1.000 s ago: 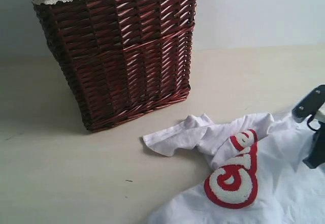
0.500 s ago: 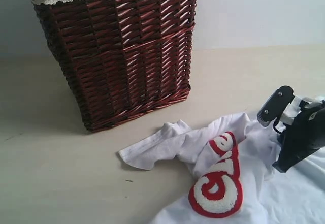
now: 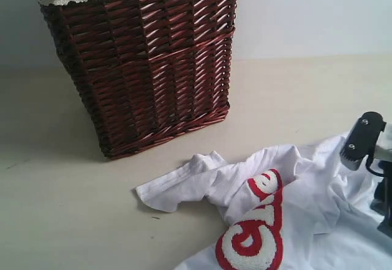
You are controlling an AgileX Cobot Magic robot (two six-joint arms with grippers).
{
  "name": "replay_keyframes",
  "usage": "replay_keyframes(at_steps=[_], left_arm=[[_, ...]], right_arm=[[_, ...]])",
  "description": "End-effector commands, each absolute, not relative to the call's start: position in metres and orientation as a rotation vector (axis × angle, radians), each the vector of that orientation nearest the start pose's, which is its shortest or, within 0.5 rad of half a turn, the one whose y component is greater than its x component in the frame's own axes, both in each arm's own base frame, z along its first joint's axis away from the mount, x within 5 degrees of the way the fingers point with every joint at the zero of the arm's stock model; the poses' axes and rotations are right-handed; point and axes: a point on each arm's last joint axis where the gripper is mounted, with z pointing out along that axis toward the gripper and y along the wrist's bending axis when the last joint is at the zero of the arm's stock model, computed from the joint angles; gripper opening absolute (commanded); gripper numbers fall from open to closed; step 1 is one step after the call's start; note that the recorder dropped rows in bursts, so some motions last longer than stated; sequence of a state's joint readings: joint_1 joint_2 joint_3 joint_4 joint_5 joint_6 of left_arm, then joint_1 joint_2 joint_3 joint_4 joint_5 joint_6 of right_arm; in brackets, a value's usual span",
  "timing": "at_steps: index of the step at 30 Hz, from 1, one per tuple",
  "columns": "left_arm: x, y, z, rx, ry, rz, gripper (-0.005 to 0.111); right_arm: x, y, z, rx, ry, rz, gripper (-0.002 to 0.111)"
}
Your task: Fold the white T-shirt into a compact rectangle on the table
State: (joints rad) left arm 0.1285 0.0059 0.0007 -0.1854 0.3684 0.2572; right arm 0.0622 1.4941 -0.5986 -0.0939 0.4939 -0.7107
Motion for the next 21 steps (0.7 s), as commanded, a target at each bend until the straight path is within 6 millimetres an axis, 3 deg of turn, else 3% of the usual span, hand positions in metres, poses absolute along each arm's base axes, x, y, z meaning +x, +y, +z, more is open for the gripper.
replay_keyframes(at_steps=[1,2,7,11,18,21], left_arm=[[0.053,0.001,0.181,-0.005,1.841,0.081,0.094],[0.053,0.001,0.181,-0.005,1.841,0.081,0.094],[0.053,0.001,0.181,-0.005,1.841,0.081,0.094],[0.053,0.001,0.181,-0.005,1.841,0.081,0.094],[0.053,0.001,0.181,-0.005,1.841,0.081,0.094],[0.053,0.001,0.181,-0.005,1.841,0.081,0.094]], right_arm=[[0.212,-0.008,0.163,-1.228,2.616,-0.280,0.012],[0.205,-0.012,0.162,-1.295,2.591,-0.295,0.002],[0.171,-0.014,0.147,-1.732,2.399,-0.293,0.000],[0.154,-0.005,0.130,-1.784,2.381,-0.141,0.000],[0.146,-0.001,0.112,-1.802,2.475,0.061,0.000],[0.143,0.008,0.112,-1.885,2.368,0.196,0.000]])
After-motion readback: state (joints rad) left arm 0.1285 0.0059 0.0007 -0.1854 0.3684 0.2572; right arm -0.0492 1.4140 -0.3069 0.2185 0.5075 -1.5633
